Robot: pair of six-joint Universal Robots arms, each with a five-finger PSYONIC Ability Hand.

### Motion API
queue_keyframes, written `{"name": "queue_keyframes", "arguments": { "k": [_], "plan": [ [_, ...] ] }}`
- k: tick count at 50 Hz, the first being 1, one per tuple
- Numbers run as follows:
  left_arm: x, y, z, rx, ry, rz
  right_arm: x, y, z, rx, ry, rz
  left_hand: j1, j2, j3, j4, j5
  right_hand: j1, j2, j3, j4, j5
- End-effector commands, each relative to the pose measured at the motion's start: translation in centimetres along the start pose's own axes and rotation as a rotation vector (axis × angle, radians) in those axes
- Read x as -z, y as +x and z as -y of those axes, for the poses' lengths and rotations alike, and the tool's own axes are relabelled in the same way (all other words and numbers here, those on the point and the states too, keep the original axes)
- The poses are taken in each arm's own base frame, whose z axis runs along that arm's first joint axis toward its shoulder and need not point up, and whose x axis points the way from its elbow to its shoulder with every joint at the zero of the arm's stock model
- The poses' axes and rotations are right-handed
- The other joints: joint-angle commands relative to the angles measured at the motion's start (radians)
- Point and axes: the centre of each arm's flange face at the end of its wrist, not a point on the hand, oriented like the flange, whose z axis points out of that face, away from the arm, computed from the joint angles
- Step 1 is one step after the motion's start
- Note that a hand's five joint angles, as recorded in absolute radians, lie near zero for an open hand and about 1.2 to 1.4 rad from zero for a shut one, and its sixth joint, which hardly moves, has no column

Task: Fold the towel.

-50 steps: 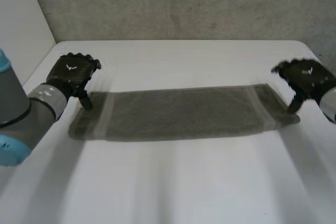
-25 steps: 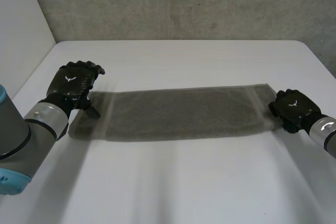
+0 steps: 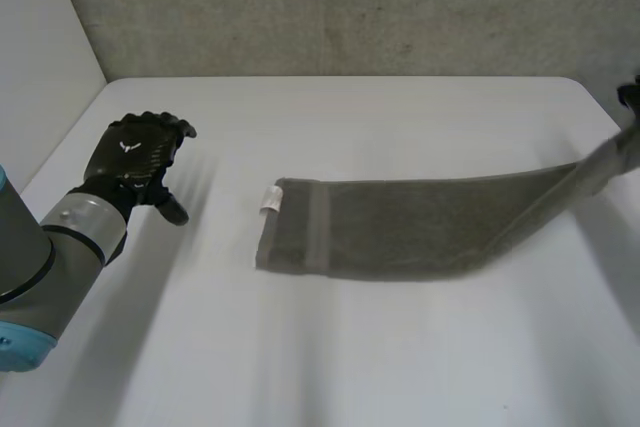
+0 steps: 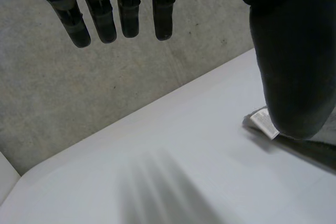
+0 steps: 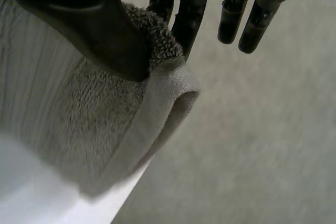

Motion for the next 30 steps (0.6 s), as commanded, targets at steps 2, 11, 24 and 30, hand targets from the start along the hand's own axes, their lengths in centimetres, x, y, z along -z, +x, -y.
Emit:
{"name": "queue_keyframes", "arguments": {
  "k": [2,11,24,30],
  "plan": [
    [0.0,-0.2,0.1,0.001,0.004,0.011,1.6,-7.2,12.8,0.021,0.317,0.165,-0.042,-0.039,-0.048,-0.054,-0.013,0.103,0.111,-0.046,-0.076,0.080],
    [0.0,-0.4,0.3,0.000,0.009,0.019,6.8,-20.5,22.2,0.050,0.565,0.441,-0.042,-0.039,-0.048,-0.054,-0.013,0.103,0.111,-0.046,-0.076,0.080],
    [0.2,0.1,0.1,0.002,0.004,0.005,7.7,-27.5,20.6,0.150,0.434,0.486,-0.045,-0.042,-0.048,-0.054,-0.015,-1.119,-1.110,-0.046,-0.076,-1.142],
    [-0.2,0.2,0.6,0.003,0.021,0.001,8.1,-21.8,19.3,-0.017,0.331,0.432,-0.045,-0.042,-0.048,-0.054,-0.015,-1.119,-1.110,-0.046,-0.076,-1.142]
  ]
}}
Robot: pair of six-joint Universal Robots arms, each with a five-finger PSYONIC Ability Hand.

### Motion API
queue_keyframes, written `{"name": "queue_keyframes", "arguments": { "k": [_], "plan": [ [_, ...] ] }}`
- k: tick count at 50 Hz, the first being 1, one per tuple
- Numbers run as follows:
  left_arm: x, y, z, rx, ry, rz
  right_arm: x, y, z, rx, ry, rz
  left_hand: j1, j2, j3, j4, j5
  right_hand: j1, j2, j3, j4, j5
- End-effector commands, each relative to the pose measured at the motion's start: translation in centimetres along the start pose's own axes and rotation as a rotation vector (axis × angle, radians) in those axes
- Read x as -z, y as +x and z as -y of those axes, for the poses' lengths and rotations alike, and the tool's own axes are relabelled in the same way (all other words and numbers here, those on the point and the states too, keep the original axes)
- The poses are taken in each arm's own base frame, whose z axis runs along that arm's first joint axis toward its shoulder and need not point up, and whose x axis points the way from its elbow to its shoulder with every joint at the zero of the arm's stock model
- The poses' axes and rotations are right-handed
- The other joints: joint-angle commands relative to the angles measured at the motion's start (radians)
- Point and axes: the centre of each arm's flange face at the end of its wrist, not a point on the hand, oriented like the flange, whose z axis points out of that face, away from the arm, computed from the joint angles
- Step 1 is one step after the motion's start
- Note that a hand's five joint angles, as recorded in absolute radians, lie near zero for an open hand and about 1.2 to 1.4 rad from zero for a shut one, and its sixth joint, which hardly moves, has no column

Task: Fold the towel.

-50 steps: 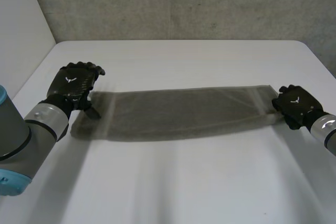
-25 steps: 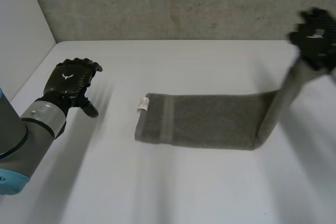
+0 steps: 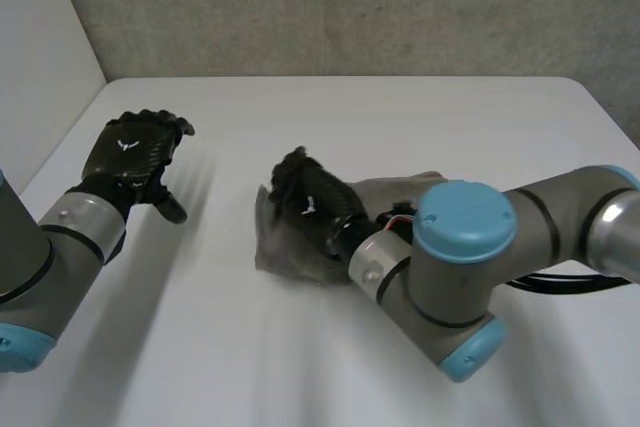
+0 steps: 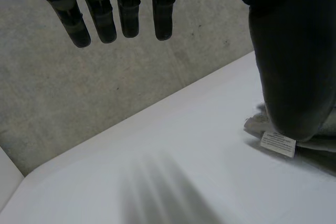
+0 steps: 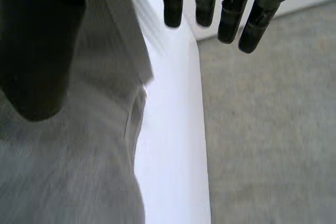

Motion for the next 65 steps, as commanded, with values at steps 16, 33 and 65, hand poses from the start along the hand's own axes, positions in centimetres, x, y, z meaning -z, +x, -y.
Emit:
{"name": "queue_keyframes", "arguments": {
  "k": [16,33,65],
  "plan": [
    [-0.1,5.6,2.7,0.070,0.092,-0.164,11.4,6.4,-11.5,-0.645,-0.433,-0.143,-0.039,-0.037,-0.048,-0.054,-0.010,-0.116,-0.102,-0.046,-0.076,-0.062],
    [0.4,6.2,1.7,0.073,0.059,-0.182,10.2,3.8,-14.9,-0.683,-0.425,-0.086,-0.042,-0.039,-0.048,-0.054,-0.012,0.576,0.590,-0.046,-0.076,0.630],
    [0.1,2.4,3.4,0.116,0.104,0.004,2.6,2.2,1.9,-0.205,0.071,0.106,-0.059,-0.057,-0.048,-0.054,-0.030,1.106,1.120,-0.046,-0.076,1.160]
  ]
}}
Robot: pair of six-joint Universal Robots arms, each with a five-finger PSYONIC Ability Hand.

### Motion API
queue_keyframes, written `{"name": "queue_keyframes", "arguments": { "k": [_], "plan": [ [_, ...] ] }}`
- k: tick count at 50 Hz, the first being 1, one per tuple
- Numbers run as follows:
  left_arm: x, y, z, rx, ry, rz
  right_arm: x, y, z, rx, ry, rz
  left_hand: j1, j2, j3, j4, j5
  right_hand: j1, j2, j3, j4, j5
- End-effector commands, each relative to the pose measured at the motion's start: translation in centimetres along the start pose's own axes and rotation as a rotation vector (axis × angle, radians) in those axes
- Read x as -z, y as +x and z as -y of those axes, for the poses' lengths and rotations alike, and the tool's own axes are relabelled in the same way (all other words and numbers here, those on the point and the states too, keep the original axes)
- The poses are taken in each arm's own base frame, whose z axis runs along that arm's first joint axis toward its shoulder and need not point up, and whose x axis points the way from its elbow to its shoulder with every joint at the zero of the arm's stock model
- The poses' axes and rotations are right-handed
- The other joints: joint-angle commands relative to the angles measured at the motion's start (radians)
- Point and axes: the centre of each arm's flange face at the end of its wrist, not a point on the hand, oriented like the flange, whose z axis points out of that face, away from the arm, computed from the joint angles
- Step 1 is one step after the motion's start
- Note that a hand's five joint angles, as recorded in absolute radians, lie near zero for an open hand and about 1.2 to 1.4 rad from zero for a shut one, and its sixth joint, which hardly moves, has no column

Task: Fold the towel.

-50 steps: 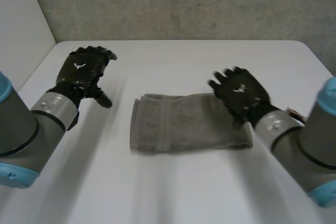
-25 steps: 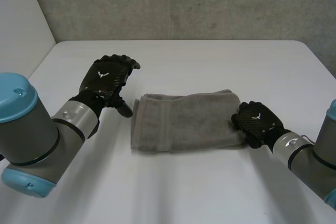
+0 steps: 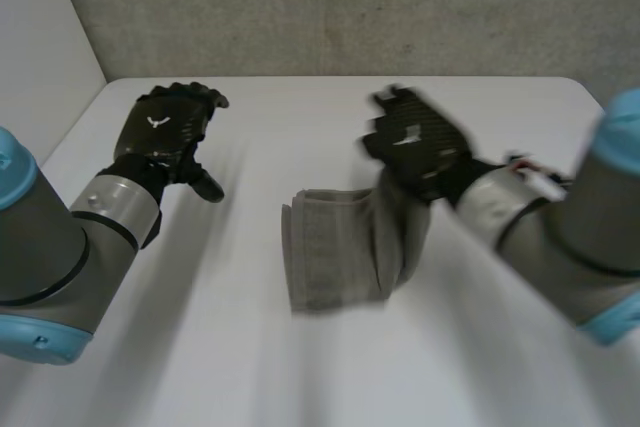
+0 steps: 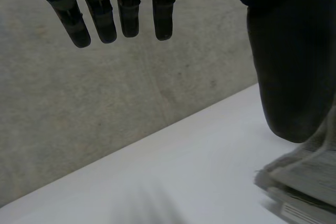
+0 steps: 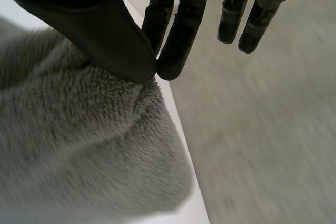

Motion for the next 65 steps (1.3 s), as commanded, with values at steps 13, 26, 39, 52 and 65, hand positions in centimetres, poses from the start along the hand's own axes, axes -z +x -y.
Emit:
{"name": "queue_keyframes", "arguments": {
  "k": [13,26,39,52,65],
  "plan": [
    [-0.1,-1.5,0.7,0.065,0.021,0.064,-1.2,-9.7,0.7,-0.048,0.002,0.214,-0.062,-0.057,-0.048,-0.054,-0.032,-1.107,-1.145,-0.046,-0.076,-1.142],
    [-1.4,0.3,2.7,0.090,0.108,0.012,1.5,-0.2,-1.5,-0.504,-0.080,-0.069,-0.056,-0.051,-0.048,-0.054,-0.027,-1.107,-1.145,-0.046,-0.076,-1.142],
    [-1.2,0.8,1.3,0.101,0.066,0.012,0.0,-2.2,-2.9,-0.550,-0.117,-0.020,-0.053,-0.048,-0.048,-0.054,-0.024,-1.107,-1.145,-0.046,-0.076,-1.142],
    [-0.9,0.7,0.7,0.101,0.048,0.015,-3.1,-6.0,-2.2,-0.668,-0.115,0.033,-0.053,-0.048,-0.048,-0.054,-0.024,-0.876,-0.915,-0.046,-0.076,-0.912],
    [-0.7,1.0,0.2,0.102,0.037,0.008,-5.2,-8.3,-4.4,-0.665,-0.163,0.043,-0.053,-0.048,-0.048,-0.054,-0.024,-0.237,-0.276,-0.046,-0.076,-0.273]
  ]
}}
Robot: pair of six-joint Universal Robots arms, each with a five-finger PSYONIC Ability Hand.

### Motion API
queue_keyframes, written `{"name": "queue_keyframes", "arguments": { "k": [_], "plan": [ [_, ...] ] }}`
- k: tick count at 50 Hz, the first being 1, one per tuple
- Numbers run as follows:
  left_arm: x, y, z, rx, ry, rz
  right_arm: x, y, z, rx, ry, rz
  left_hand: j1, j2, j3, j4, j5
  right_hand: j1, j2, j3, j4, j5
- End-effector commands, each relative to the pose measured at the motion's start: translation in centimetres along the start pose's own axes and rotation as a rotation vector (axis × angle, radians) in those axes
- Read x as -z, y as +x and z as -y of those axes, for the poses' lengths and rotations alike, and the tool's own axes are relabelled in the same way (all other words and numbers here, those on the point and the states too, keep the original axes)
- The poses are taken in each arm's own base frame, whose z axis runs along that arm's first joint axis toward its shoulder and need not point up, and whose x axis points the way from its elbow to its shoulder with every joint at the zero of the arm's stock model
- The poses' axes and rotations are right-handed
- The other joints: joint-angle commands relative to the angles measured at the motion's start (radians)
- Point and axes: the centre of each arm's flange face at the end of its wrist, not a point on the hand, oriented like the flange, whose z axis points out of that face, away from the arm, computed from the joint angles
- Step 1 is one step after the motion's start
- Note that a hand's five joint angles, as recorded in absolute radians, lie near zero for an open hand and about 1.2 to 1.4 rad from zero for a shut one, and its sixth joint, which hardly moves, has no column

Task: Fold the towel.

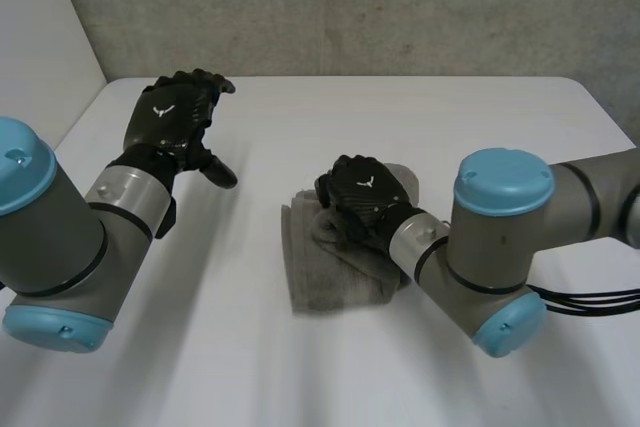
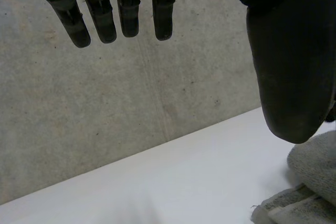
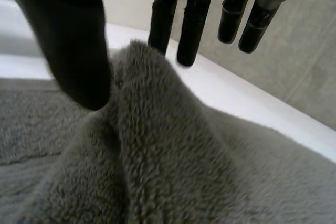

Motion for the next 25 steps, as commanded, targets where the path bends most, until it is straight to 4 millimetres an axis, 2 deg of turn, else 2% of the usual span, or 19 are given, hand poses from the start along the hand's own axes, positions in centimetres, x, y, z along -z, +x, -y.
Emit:
{"name": "queue_keyframes", "arguments": {
  "k": [1,3,5,9,11,12,14,16,20,22,23,25],
  "plan": [
    [0.2,0.1,-0.2,0.000,-0.004,-0.002,-0.9,0.0,-0.9,0.008,-0.009,-0.007,-0.053,-0.047,-0.048,-0.054,-0.023,0.255,0.242,-0.046,-0.076,0.242],
    [0.1,0.1,-0.3,0.000,0.001,-0.002,-1.0,0.0,-0.8,0.012,0.000,0.001,-0.053,-0.047,-0.048,-0.054,-0.023,0.553,0.540,-0.046,-0.076,0.540],
    [0.2,0.1,-0.3,0.000,-0.001,-0.004,-1.0,-0.1,-0.5,0.020,0.007,0.006,-0.053,-0.047,-0.048,-0.054,-0.023,0.606,0.593,-0.046,-0.076,0.593],
    [0.2,0.1,-0.2,0.000,0.002,-0.002,-0.5,0.0,0.6,0.045,0.033,0.007,-0.053,-0.047,-0.048,-0.054,-0.023,0.606,0.593,-0.046,-0.076,0.593],
    [0.2,0.0,-0.2,0.000,0.002,-0.001,0.4,-0.1,2.5,0.091,0.087,0.004,-0.053,-0.047,-0.048,-0.054,-0.023,0.606,0.593,-0.046,-0.076,0.593],
    [0.2,0.0,-0.2,0.000,0.002,-0.001,0.4,-0.1,2.5,0.091,0.087,0.004,-0.053,-0.047,-0.048,-0.054,-0.023,0.606,0.593,-0.046,-0.076,0.593],
    [0.2,-0.1,-0.1,0.000,0.006,0.004,1.5,-1.4,4.0,0.144,0.150,0.045,-0.053,-0.047,-0.048,-0.054,-0.023,0.606,0.593,-0.046,-0.076,0.593],
    [0.2,-0.2,0.0,0.000,0.009,0.008,2.1,-2.0,4.5,0.171,0.178,0.070,-0.053,-0.047,-0.048,-0.054,-0.023,0.606,0.593,-0.046,-0.076,0.593],
    [0.1,-0.5,0.1,-0.001,0.013,0.026,3.3,-3.3,4.5,0.219,0.206,0.130,-0.053,-0.047,-0.048,-0.054,-0.023,0.606,0.593,-0.046,-0.076,0.593],
    [0.2,-0.9,0.5,-0.001,0.023,0.053,4.4,-5.0,3.6,0.260,0.196,0.203,-0.053,-0.047,-0.048,-0.054,-0.023,0.606,0.593,-0.046,-0.076,0.593],
    [0.2,-0.9,0.5,-0.001,0.023,0.054,4.4,-5.0,3.6,0.260,0.196,0.204,-0.053,-0.047,-0.048,-0.054,-0.023,0.606,0.593,-0.046,-0.076,0.593],
    [0.2,-1.2,0.6,-0.001,0.028,0.070,5.4,-6.5,2.3,0.297,0.168,0.265,-0.056,-0.050,-0.048,-0.054,-0.026,0.606,0.593,-0.046,-0.076,0.593]
  ]
}}
